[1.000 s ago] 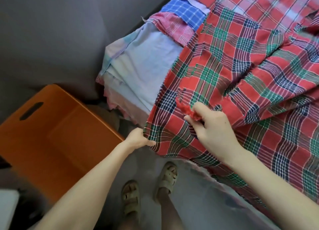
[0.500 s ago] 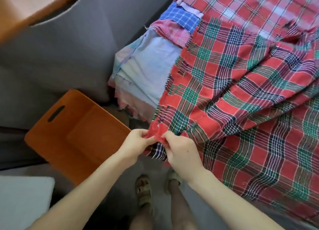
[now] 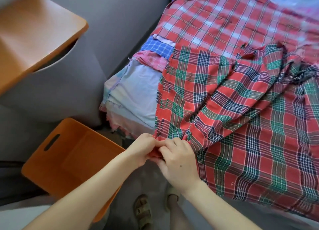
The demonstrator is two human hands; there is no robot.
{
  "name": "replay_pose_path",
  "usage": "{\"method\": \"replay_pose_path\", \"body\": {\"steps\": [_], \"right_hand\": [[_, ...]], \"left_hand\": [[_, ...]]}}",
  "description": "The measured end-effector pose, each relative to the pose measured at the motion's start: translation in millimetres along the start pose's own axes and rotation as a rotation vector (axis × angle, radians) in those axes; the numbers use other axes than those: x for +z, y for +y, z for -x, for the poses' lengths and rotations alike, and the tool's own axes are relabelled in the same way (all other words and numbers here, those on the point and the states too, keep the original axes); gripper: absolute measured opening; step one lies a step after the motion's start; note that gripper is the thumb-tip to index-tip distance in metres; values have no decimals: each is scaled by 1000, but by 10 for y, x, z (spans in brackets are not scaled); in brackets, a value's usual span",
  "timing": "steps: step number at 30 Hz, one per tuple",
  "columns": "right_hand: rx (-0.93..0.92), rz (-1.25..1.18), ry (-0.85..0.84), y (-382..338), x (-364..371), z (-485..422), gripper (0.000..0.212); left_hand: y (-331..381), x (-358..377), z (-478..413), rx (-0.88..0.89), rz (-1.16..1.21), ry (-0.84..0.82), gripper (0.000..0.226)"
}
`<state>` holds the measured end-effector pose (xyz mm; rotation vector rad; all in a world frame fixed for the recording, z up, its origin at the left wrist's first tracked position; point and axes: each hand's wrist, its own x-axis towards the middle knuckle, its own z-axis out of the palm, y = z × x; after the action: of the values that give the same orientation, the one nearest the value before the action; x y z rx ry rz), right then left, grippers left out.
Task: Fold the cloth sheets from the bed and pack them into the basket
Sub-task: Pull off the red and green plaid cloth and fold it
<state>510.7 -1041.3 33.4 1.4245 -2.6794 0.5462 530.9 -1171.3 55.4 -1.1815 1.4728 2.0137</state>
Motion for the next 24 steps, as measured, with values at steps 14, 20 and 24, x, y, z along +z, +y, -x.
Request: {"method": "replay_pose_path", "body": {"steps": [14,20,24], "right_hand": [[272,-239,244,717,-1475,-294,35],[253,-340,288,1043,-2502,-276,19],[266,-407,262,1393,-3134,-339,23]], "left_hand": [[1202,427,430,619,-721,144,7],[1472,901,149,1302,-1306,382,93],[1931,1618,-53,1268,-1207,255,75]]}}
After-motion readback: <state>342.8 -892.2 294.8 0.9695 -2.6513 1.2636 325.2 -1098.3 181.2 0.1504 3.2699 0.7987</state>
